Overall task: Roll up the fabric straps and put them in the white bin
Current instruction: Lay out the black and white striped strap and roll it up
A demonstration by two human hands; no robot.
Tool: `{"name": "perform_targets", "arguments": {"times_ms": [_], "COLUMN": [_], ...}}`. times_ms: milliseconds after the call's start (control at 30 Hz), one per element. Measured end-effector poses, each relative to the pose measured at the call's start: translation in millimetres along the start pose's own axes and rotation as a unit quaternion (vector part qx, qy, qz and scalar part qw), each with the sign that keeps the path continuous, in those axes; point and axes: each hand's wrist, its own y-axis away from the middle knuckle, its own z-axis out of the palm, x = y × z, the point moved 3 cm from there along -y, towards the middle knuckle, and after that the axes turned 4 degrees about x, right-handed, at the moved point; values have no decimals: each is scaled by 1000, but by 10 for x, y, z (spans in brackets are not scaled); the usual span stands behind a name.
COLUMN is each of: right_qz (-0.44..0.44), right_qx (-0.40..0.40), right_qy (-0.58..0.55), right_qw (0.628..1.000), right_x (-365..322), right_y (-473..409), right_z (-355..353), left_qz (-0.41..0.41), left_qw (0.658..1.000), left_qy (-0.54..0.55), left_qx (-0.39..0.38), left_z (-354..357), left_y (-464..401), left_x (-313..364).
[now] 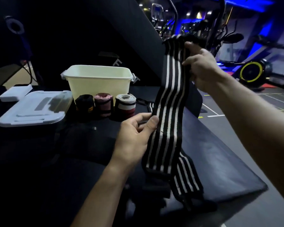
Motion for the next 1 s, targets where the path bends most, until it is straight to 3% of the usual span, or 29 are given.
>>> {"name": "perform_targets", "arguments": {"times_ms": [100,200,467,667,1000], "right_qz": [53,90,138,177,188], "right_qx": [4,-17,-54,-125,-167], "right_qy": [22,63,145,223,174], "right_qw": [998,994,978,950,952], "right_x": [364,737,1266,1724,1926], "right_y": [-49,-73,-322,-218,-235], "right_z": [-76,-124,19,149,178], "left_qz": [-102,-140,-191,-174,-145], "left_qw": [989,976,977,967,970], "left_qy": [38,20,-21,-146,-141], "left_qx": [-103,-164,-91,-114,-139], "left_z": [163,299,369,243,318], "left_y": [91,164,85,-2,33], "left_x": [-103,-201,-532,-720,-639]}}
